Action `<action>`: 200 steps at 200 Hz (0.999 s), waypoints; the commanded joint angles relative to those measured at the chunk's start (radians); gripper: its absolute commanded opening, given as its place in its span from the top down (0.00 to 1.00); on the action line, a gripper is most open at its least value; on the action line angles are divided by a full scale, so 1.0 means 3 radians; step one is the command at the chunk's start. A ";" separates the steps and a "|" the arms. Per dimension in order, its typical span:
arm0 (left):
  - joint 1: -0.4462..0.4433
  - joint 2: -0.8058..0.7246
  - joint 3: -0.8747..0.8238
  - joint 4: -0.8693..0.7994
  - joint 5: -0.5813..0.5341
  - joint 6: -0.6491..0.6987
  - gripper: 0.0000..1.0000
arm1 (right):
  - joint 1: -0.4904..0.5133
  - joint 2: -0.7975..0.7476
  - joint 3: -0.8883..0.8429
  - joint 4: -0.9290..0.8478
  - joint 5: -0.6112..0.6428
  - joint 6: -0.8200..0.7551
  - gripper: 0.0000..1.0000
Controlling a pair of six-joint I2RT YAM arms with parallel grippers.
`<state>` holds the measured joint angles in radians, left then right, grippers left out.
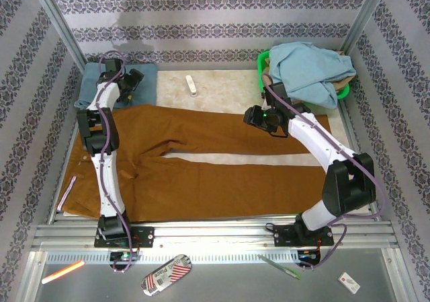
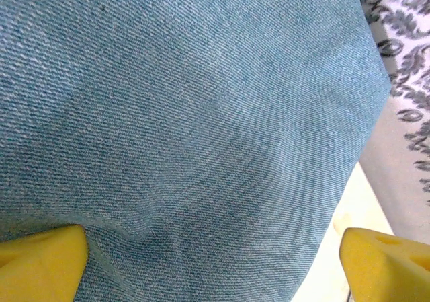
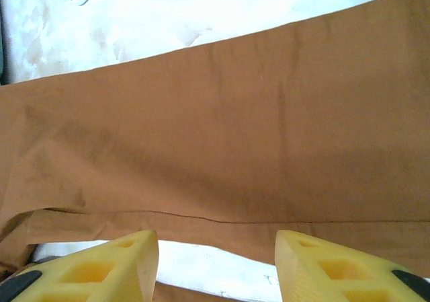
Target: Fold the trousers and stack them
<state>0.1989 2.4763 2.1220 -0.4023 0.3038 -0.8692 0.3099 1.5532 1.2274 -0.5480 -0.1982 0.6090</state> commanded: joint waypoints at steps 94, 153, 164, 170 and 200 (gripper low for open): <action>0.0159 -0.0597 -0.0240 0.0350 0.0421 0.0046 0.00 | 0.0450 0.0622 -0.0034 0.0113 -0.0042 0.0205 0.46; 0.0059 -0.2651 -0.2900 0.0987 0.0084 -0.0061 0.00 | 0.0361 0.0188 -0.0456 0.0013 0.0119 0.0264 0.39; -0.0067 -0.2876 -0.3303 0.1063 0.0067 -0.0022 0.00 | 0.0285 0.0224 -0.0464 0.0059 0.0137 0.0226 0.40; -0.0132 -0.2972 -0.3496 0.1074 0.0059 -0.0003 0.00 | 0.0239 0.0293 -0.0433 0.0072 0.0149 0.0207 0.41; -0.0326 -0.3318 -0.4171 0.1103 0.0173 0.0101 0.00 | 0.0156 0.0688 -0.0071 -0.0031 -0.0118 0.0225 0.41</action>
<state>0.1387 1.5105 1.0096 -0.0837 0.3431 -0.8753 0.3679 1.6806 1.1358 -0.5388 -0.1917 0.6765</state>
